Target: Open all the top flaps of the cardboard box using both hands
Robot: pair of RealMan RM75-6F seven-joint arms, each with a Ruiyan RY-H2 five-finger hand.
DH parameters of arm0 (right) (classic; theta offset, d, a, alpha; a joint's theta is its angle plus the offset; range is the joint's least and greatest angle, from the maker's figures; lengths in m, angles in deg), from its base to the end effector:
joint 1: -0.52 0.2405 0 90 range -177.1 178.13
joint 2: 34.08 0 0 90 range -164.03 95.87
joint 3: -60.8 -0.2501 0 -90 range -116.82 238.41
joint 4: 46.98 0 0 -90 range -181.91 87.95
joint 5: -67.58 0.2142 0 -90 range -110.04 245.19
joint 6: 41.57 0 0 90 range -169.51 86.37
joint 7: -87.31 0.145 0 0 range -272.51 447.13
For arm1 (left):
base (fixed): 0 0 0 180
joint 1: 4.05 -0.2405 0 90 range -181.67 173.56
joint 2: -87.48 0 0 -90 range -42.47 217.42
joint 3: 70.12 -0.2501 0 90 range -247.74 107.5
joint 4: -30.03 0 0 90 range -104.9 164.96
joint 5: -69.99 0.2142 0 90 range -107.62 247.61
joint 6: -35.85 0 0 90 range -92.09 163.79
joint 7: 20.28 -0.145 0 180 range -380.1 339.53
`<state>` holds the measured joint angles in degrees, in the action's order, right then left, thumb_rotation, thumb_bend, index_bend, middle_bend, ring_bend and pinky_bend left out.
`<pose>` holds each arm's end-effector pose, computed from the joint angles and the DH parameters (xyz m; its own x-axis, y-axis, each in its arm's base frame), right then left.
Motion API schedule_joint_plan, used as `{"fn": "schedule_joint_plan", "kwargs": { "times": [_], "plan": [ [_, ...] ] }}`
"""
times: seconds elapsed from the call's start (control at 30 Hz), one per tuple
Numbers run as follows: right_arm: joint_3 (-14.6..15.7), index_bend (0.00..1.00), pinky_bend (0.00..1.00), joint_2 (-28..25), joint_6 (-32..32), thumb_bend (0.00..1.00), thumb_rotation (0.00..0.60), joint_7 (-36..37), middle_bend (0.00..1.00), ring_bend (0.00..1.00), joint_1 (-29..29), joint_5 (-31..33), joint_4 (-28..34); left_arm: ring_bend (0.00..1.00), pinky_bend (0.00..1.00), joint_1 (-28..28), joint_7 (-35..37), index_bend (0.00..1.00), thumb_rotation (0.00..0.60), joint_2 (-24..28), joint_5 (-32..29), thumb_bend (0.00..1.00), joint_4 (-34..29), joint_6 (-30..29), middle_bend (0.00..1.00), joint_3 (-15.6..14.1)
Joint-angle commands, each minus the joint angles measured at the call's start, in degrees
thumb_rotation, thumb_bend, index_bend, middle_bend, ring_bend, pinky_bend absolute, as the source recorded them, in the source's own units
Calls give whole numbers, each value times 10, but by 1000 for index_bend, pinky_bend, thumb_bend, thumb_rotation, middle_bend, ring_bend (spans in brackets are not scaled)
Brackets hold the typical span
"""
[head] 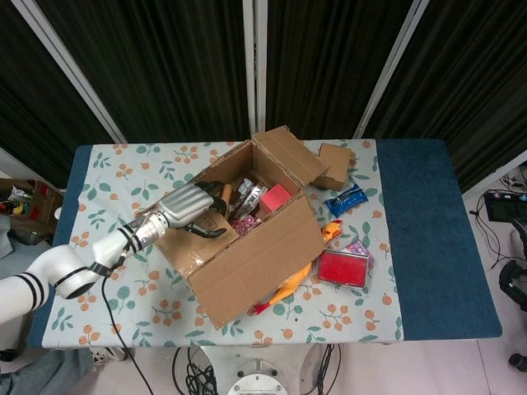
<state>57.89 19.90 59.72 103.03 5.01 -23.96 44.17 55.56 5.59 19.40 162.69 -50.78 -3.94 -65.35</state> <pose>-0.2882 -0.1745 0.2390 0.2884 0.2518 0.9238 -0.9275 -0.1664 0.3349 -0.0961 0.3995 0.0610 0.5525 0.3548 0.7542 0.7158 -0.6656 -0.2113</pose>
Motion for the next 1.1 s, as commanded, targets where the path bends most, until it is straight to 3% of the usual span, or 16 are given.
{"fn": "schedule_joint_plan", "kwargs": {
  "times": [0.03, 0.33, 0.63, 0.83, 1.0, 1.1],
  "plan": [
    [-3, 0, 0, 0, -2, 695, 600, 1, 0, 0, 0, -1, 0, 85, 193, 0, -6, 472, 171, 9, -5, 293, -8, -3, 510, 1],
    [-13, 0, 0, -6, -6, 697, 600, -3, 0, 0, -2, -9, 10, 105, 191, -4, -21, 483, 167, 78, -27, 301, -68, -27, 560, 21],
    [-20, 0, 0, -9, -23, 744, 600, -9, 0, 0, 6, -21, 21, 129, 192, -58, -57, 483, 161, 228, -64, 297, -180, -63, 580, 27],
    [-23, 0, 0, 1, -35, 743, 600, -7, 0, 0, 15, -30, 19, 129, 192, -145, -77, 467, 126, 316, -72, 286, -256, -128, 589, 2],
    [-21, 0, 0, 12, -48, 743, 600, -3, 0, 0, 22, -38, 7, 139, 192, -243, -67, 438, 112, 344, -77, 285, -282, -226, 591, -25],
    [-18, 0, 0, 14, -50, 735, 600, -4, 0, 0, 24, -47, 6, 140, 192, -286, -55, 428, 94, 357, -78, 281, -296, -255, 597, -40]
  ]
}}
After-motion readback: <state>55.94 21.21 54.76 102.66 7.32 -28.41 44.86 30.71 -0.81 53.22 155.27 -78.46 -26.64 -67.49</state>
